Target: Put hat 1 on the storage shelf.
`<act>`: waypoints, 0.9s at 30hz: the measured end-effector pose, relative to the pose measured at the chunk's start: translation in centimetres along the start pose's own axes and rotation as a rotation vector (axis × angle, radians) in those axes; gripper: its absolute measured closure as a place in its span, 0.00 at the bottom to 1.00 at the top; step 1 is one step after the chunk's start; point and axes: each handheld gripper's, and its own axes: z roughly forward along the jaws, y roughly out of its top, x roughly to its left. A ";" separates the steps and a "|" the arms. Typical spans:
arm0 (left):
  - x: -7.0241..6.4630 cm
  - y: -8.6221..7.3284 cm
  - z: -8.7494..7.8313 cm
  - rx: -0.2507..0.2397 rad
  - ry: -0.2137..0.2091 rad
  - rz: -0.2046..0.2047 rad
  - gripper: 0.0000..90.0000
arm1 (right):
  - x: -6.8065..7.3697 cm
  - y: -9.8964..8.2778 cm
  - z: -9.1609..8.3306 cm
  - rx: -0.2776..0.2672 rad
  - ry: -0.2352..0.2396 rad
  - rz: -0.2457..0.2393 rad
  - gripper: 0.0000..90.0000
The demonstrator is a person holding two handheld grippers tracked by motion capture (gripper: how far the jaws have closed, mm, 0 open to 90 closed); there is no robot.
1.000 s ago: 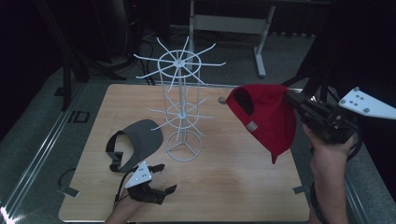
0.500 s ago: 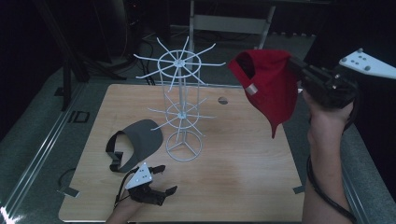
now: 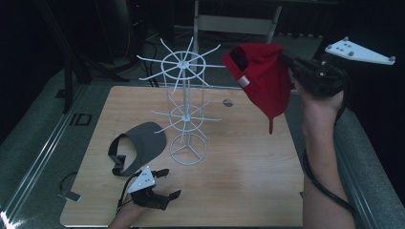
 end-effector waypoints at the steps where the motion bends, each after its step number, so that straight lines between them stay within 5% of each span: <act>1: 0.0 0.0 0.0 0.000 0.000 0.001 0.13 | 0.1 -0.2 0.1 0.003 0.004 0.000 0.98; 14: -0.1 -0.1 0.0 -0.005 0.005 0.000 0.13 | 1.5 -3.5 0.5 0.049 0.028 -0.028 0.98; 27: -0.2 -0.2 0.1 0.002 0.012 0.008 0.13 | 2.8 -7.4 -0.4 0.071 0.117 -0.013 0.98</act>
